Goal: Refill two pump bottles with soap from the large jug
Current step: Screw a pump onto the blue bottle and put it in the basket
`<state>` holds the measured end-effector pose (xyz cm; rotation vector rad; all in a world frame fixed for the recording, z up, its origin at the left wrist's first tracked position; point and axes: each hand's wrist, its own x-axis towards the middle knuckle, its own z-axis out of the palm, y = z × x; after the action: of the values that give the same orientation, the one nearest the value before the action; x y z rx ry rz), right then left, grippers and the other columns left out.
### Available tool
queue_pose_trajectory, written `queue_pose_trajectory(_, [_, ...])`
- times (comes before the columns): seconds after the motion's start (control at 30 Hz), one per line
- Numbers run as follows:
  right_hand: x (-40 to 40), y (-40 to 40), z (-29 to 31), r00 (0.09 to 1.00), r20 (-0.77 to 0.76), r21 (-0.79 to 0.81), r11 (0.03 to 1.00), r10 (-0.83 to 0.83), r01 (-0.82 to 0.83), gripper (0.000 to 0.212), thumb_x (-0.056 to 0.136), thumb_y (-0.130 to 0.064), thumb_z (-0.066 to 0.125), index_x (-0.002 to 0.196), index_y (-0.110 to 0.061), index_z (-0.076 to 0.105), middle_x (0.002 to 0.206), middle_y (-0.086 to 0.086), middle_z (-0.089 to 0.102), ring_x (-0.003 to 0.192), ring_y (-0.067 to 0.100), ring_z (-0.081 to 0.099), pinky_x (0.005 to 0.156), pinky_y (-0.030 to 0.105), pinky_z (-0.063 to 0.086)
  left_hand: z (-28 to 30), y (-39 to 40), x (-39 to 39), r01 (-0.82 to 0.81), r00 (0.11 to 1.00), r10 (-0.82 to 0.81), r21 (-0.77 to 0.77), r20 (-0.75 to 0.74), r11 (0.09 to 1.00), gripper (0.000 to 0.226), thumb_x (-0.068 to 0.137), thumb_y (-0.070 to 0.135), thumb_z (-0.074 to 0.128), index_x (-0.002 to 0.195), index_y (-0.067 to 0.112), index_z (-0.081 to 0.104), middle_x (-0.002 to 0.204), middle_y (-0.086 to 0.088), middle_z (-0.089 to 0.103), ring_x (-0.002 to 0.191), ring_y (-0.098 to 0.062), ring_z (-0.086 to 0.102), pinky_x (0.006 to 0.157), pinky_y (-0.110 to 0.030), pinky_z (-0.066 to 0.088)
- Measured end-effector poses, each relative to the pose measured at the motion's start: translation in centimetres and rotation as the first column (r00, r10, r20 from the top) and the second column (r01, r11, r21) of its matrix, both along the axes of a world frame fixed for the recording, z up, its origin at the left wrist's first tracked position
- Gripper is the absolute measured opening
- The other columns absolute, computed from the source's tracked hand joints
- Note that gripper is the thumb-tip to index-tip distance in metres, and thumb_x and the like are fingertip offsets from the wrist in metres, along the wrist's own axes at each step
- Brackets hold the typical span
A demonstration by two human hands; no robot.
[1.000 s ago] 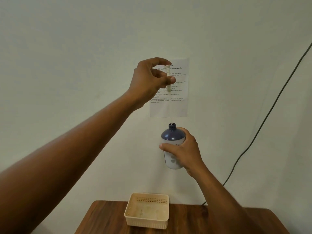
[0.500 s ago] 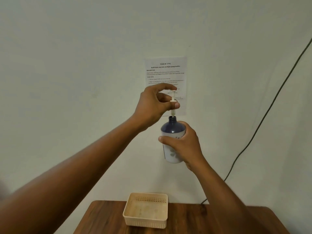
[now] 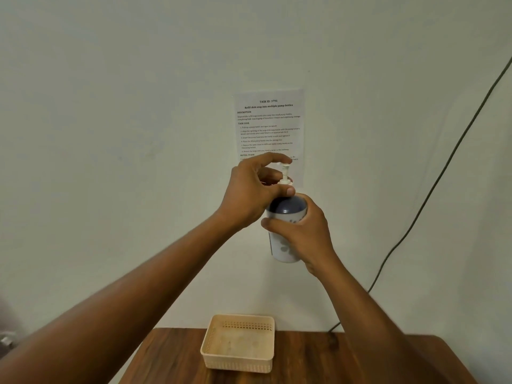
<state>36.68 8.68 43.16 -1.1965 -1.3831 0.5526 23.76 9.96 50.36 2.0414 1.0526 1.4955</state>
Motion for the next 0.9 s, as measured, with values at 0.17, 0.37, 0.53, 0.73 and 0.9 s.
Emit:
queue_pose_trajectory(0.17, [0.0,0.0,-0.5,1.0,-0.009,0.002,1.0,0.001,-0.001,0.072,0.07,-0.04,0.087,0.13,-0.025,0.05,0.122,-0.006,0.061,0.106,0.015,0.058,0.088,0.028,0.051,-0.7,0.0,0.1,-0.002,1.0,0.002,-0.023,0.001,1.0,0.051,0.078,0.013,0.089,0.123,0.029,0.069,0.096,-0.002,0.078,0.092,-0.02,0.076,0.09,-0.04,0.064])
queue_pose_trajectory(0.37, [0.2,0.3,-0.1,1.0,0.006,0.026,1.0,0.005,-0.005,0.069,0.071,-0.04,0.086,0.129,-0.026,0.052,0.122,-0.006,0.062,0.104,0.012,0.059,0.08,0.018,0.048,0.0,-0.2,0.3,-0.057,0.998,0.056,0.025,0.01,0.998,0.07,0.075,0.032,0.091,0.136,0.032,0.055,0.101,0.0,0.069,0.097,-0.016,0.068,0.087,-0.029,0.061])
queue_pose_trajectory(0.53, [0.0,0.2,0.1,1.0,0.016,0.026,1.0,0.002,-0.003,0.073,0.069,-0.043,0.087,0.13,-0.026,0.05,0.119,-0.007,0.061,0.104,0.013,0.059,0.083,0.021,0.047,0.2,-0.2,0.6,-0.003,0.999,0.003,-0.014,0.048,1.0,0.075,0.073,0.016,0.093,0.136,0.028,0.055,0.088,-0.006,0.07,0.083,-0.017,0.07,0.087,-0.036,0.064])
queue_pose_trajectory(0.73, [0.3,-0.3,0.2,0.995,-0.081,0.031,0.998,0.062,-0.06,0.066,0.066,-0.033,0.089,0.121,-0.031,0.054,0.109,-0.012,0.062,0.095,0.012,0.062,0.066,0.017,0.048,1.3,-0.3,-1.0,0.319,0.948,-0.308,-0.197,0.084,0.927,0.074,0.091,-0.016,0.065,0.152,0.02,0.041,0.107,-0.014,0.079,0.107,-0.023,0.075,0.102,-0.036,0.057])
queue_pose_trajectory(0.9, [0.2,-0.5,0.5,0.998,-0.048,0.044,0.998,0.045,-0.043,0.068,0.067,-0.035,0.088,0.125,-0.029,0.053,0.113,-0.01,0.061,0.098,0.014,0.061,0.068,0.016,0.048,1.7,-0.1,-1.3,0.314,0.949,-0.3,-0.222,0.094,0.923,0.078,0.089,-0.002,0.075,0.154,0.024,0.04,0.116,-0.011,0.075,0.107,-0.021,0.073,0.101,-0.036,0.058])
